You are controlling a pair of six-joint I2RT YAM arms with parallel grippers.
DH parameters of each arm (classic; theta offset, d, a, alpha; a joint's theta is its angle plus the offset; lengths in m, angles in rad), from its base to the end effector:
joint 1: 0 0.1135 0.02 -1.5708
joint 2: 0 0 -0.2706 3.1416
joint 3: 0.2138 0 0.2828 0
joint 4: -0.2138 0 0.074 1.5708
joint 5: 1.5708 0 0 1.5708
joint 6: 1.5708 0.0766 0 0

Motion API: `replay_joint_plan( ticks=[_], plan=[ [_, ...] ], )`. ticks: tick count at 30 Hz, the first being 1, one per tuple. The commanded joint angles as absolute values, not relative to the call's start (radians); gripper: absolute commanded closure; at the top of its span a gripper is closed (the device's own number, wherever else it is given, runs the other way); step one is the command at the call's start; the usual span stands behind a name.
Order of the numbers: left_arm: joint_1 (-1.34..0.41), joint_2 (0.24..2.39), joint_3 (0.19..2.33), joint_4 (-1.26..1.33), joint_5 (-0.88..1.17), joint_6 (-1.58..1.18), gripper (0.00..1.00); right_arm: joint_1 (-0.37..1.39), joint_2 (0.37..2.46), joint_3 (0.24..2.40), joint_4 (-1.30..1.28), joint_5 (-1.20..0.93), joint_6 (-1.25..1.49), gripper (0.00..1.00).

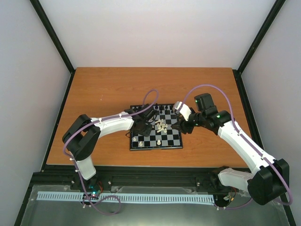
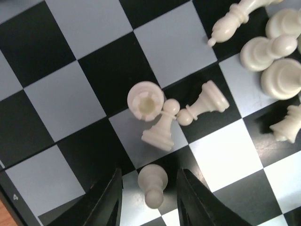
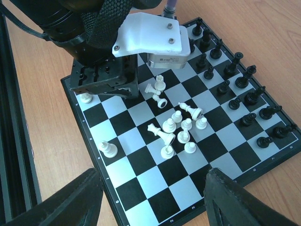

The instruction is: Set up the chess pieces on the board

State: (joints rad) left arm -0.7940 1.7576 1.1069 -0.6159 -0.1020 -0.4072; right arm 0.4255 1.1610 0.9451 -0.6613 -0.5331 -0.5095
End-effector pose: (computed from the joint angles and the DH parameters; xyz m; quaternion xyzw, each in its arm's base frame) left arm 0.2660 -0.2595 0.1164 0.1822 0.9702 -0.0439 0.1533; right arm 0.2430 0.1529 0.2535 -0.4888 0.7696 0.2337 0.3380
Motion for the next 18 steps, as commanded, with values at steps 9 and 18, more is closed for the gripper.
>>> replay_joint_plan(
  ticks=[9, 18],
  plan=[
    [-0.801, 1.785, 1.16, -0.624, -0.124, -0.398, 0.83, 0.417, 1.168, 0.939, -0.66, -0.535, -0.526, 0.39],
    [-0.818, 1.689, 1.13, -0.709, -0.143, -0.409, 0.94, 0.417, 1.167, 0.939, -0.664, -0.539, -0.531, 0.39]
  ],
)
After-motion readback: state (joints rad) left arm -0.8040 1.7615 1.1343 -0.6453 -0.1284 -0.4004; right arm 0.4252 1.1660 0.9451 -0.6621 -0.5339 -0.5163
